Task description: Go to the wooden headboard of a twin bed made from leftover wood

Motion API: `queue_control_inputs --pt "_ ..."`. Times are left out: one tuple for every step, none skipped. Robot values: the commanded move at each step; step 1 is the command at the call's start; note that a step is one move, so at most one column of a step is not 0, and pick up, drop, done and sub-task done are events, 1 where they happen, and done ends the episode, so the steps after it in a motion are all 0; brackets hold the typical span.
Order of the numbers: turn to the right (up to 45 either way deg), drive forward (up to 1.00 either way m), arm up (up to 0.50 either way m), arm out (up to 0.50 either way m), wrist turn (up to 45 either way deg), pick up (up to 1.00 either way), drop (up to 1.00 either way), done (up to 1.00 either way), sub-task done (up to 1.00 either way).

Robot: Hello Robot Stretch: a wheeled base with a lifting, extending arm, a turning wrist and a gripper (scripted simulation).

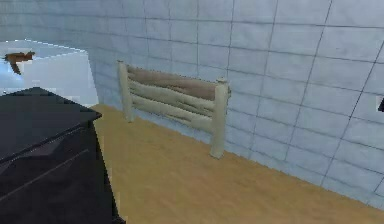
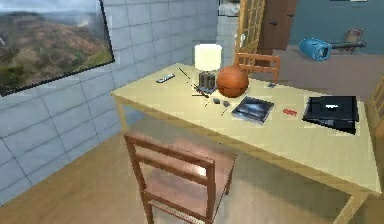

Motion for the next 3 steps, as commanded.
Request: queue_control_inputs --pt "36.0 0.00 0.00 0.00 0.0 0.00 0.00 0.00 0.00" --pt "0.0 1.00 0.00 0.00 0.0 0.00 0.00 0.00 0.00" --pt "6.0 0.00 0.00 0.00 0.0 0.00 0.00 0.00 0.00"
